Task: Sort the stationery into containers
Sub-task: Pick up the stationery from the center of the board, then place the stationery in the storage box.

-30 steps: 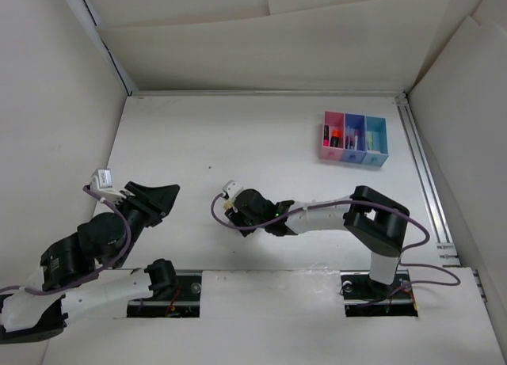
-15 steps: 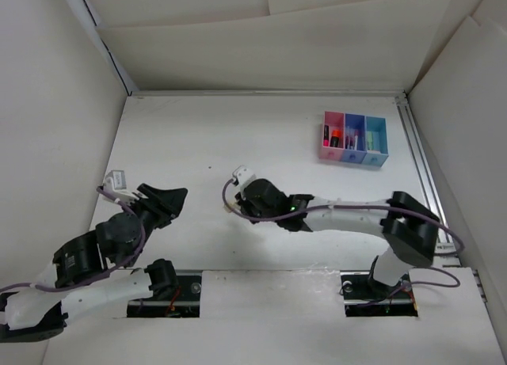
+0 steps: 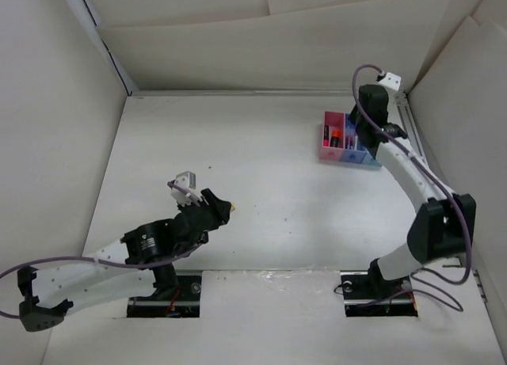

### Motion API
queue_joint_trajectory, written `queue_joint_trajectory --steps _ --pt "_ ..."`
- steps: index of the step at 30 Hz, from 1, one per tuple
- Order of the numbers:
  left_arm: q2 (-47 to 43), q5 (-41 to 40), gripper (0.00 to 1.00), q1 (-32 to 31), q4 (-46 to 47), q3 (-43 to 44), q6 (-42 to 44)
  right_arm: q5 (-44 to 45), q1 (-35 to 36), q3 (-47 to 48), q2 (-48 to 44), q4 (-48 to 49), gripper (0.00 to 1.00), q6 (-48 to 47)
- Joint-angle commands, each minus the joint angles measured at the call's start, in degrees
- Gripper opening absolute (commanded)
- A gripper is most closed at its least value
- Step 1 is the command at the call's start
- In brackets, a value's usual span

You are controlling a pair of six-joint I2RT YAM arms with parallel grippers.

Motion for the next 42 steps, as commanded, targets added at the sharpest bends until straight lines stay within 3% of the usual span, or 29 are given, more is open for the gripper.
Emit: queue_joint_trajectory --steps 1,9,17,21,22,26,32,33,35,36,37,39,42 --pt "4.1 0.9 0.43 0.1 7.0 -1.5 0.9 1.8 -4.2 7.5 8.0 -6.9 0.0 4.1" --pt "12.0 2.7 0.48 0.6 12.9 -3.8 3.2 0.7 -11.4 18.0 22.2 -13.2 0.01 3.6" --pt "12.1 3.5 0.48 3.1 15.7 -4.9 5.2 -1.5 -16.2 15.4 24.8 -12.7 0.02 4.1" --pt "12.1 3.5 0.48 3.1 15.1 -4.9 5.2 -2.0 -16.8 14.9 24.8 -12.1 0.24 4.1" --pt "12.1 3.0 0.48 3.1 14.1 -4.3 5.2 -2.0 -16.8 14.9 24.8 -12.1 0.44 4.1" --pt "8.8 1.8 0.48 3.1 11.6 -3.8 5.2 -3.4 -16.8 12.3 19.3 -10.8 0.6 4.1" --pt "3.4 -0.4 0.48 3.1 4.9 -2.1 2.4 -5.1 -11.9 6.4 5.8 -9.3 0.58 2.7" --pt "1.2 -1.2 0.48 3.1 2.2 -2.1 1.8 -9.4 -10.7 5.1 3.8 -7.4 0.54 1.5" --pt "-1.4 -1.9 0.47 3.1 -0.5 -0.7 0.6 -14.3 -5.5 0.2 -0.2 -4.8 0.47 0.8" --pt "-4.5 -2.5 0.45 3.1 -3.2 -0.7 -0.2 -17.2 -3.4 -1.7 -3.7 -3.3 0.37 -0.3" --pt "-6.1 -3.0 0.45 3.1 -4.4 0.0 -1.2 -23.5 1.0 -3.5 -4.9 0.6 0.33 -1.1" --pt "-10.8 -1.9 0.43 3.1 -4.4 -0.6 -1.2 -26.8 6.1 -7.2 -5.5 2.4 0.21 -1.9" --pt "-14.1 -1.2 0.43 3.1 -6.0 -0.6 -2.7 -27.8 16.9 -8.5 -0.7 3.6 0.23 -3.4"
